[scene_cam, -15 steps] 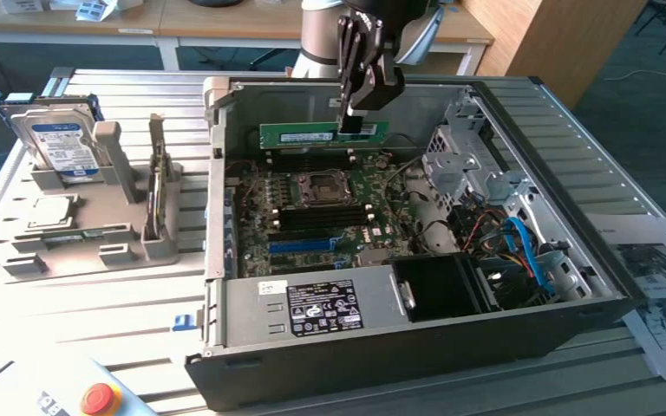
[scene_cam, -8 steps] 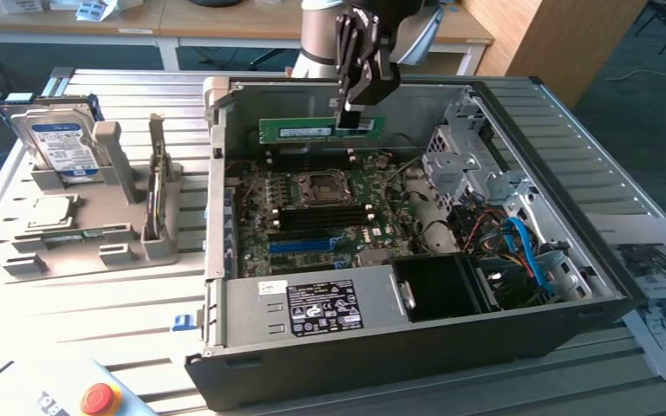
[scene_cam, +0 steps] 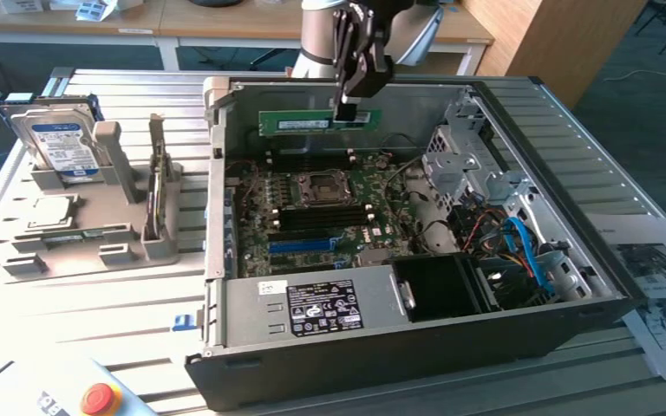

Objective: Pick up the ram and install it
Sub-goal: 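Pick up the ram and move it above insertion slot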

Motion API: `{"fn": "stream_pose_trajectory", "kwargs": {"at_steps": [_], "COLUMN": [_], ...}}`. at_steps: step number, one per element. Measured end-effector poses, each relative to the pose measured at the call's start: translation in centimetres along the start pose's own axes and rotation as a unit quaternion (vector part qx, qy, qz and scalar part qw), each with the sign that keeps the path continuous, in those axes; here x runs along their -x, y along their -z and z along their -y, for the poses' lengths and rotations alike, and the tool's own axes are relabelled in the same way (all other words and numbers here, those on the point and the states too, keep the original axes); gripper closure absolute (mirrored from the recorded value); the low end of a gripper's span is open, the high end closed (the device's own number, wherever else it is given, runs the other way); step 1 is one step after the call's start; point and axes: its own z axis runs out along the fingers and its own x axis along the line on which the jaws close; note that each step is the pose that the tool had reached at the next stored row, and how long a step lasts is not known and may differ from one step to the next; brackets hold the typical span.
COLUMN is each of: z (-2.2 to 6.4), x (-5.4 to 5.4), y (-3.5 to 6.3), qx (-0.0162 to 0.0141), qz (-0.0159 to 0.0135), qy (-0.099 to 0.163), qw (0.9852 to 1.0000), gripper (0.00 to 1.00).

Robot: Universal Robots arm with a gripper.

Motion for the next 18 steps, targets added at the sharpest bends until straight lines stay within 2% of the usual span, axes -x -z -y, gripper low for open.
{"fn": "stream_pose_trajectory", "kwargs": {"at_steps": [13,18], "z": [0.08,0.09], "x": [3.4,3.7], "y": [-0.22,-0.22], "qx": [0.0,0.0], "qz": [0.0001,0.0], "qy": [0.0,0.0], "qw": [1.0,1.0], "gripper": [0.88,0.88]}}
